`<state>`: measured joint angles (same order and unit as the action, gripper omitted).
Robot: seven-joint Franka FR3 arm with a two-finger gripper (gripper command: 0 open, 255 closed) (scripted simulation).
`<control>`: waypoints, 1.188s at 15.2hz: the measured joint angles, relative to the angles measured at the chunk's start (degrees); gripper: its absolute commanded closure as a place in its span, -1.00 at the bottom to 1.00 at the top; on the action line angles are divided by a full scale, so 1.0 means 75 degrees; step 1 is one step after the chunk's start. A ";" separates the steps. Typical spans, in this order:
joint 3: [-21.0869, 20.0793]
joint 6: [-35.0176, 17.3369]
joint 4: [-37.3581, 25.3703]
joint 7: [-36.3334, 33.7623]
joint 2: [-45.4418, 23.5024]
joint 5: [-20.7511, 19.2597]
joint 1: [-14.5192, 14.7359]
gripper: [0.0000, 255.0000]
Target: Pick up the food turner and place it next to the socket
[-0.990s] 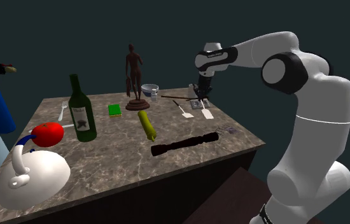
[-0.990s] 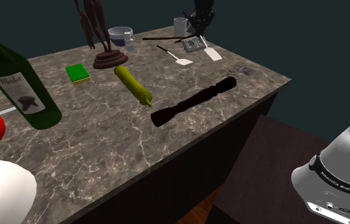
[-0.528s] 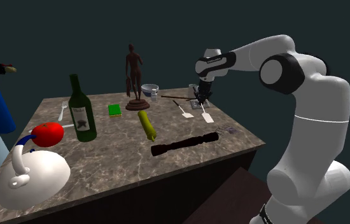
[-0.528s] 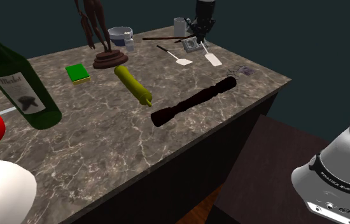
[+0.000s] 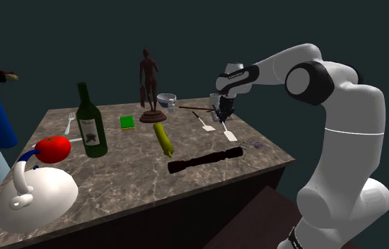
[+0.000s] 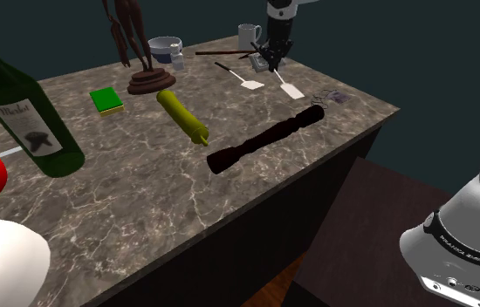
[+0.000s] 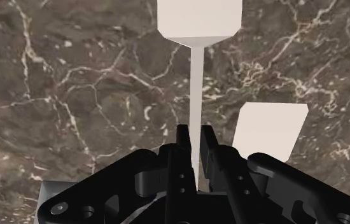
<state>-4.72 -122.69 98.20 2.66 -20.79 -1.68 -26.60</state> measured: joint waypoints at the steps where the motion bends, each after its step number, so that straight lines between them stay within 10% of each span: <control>1: 0.0001 -0.0075 0.0024 -0.0007 -0.0051 -0.0006 0.0005 1.00; 12: 0.0012 -0.0574 0.0275 -0.0008 -0.0263 -0.0032 0.0005 1.00; 13: 0.0012 -0.0573 0.0278 -0.0008 -0.0260 -0.0032 0.0005 -1.00; 18: 0.0015 -0.0561 0.0289 -0.0007 -0.0268 -0.0029 -0.0001 -1.00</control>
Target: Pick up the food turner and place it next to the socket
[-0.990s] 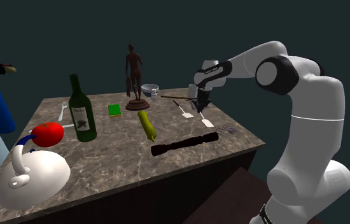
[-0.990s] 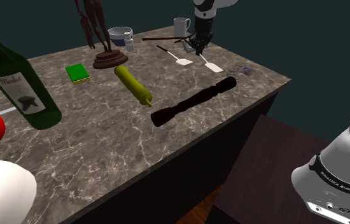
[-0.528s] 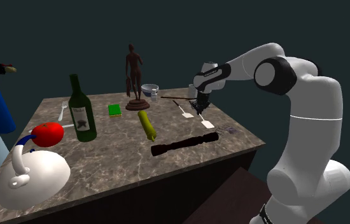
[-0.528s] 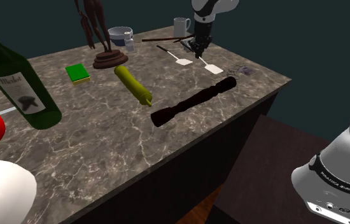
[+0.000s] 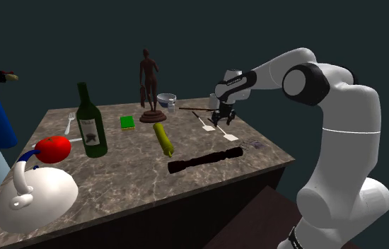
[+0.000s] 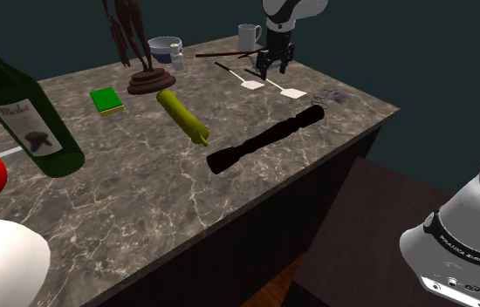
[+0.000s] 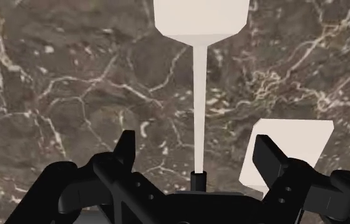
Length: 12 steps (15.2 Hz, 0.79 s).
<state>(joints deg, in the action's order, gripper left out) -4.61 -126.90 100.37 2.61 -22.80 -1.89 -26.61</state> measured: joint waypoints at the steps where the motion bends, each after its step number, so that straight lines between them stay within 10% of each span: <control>1: 0.0000 -0.0001 -0.0003 -0.0002 -0.0004 -0.0001 0.0001 -1.00; 12: -0.0020 0.0782 -0.0335 0.0026 0.0448 0.0047 -0.0015 -1.00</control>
